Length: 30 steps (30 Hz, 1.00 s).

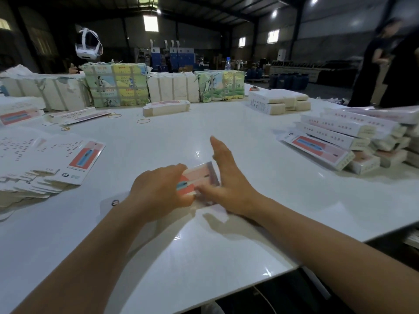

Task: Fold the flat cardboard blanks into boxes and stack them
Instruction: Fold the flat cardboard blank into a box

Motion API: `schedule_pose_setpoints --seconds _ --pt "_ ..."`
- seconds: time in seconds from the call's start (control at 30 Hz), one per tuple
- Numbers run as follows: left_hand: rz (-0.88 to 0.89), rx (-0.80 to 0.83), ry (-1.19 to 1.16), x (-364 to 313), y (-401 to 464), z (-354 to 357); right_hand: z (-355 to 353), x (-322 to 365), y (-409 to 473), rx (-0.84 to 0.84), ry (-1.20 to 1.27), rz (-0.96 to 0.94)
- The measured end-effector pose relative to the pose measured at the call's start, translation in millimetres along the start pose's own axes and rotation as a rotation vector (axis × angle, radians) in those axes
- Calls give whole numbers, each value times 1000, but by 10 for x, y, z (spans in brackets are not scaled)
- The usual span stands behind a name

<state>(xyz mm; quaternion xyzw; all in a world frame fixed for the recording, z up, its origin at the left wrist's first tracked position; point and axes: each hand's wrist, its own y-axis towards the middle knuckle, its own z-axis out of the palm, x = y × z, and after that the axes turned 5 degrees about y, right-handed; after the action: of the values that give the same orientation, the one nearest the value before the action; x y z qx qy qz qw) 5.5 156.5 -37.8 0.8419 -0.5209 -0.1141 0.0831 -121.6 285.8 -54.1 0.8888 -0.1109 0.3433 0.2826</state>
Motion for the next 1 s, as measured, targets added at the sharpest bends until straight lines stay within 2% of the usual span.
schedule_pose_setpoints --seconds 0.1,0.2,0.27,0.33,0.4,0.47,0.6,0.7,0.77,0.87,1.0 --pt "38 77 1 22 -16 -33 -18 -61 -29 184 -189 -72" --pt "20 87 18 51 4 -3 -3 -63 -17 105 -295 -123" --pt "33 -99 78 65 22 58 -29 -76 2 18 -441 -134" --pt "60 -321 79 88 37 91 -178 -109 57 -93 -576 -70" --pt "58 -426 41 135 62 149 -486 -145 142 -209 -577 33" --pt "14 -352 -1 176 96 264 -930 -206 213 -342 -498 118" --pt "-77 -42 -128 208 184 414 -1940 -474 203 -703 -510 204" --pt "-70 -11 -110 278 262 490 -2489 -753 60 -838 -645 382" --pt "-73 -17 -113 314 281 523 -2694 -935 -48 -826 -738 555" --pt "-74 -7 -104 290 284 504 -2785 -1131 -163 -711 -794 761" --pt "-71 1 -124 220 263 438 -2760 -1146 -171 -678 -804 836"
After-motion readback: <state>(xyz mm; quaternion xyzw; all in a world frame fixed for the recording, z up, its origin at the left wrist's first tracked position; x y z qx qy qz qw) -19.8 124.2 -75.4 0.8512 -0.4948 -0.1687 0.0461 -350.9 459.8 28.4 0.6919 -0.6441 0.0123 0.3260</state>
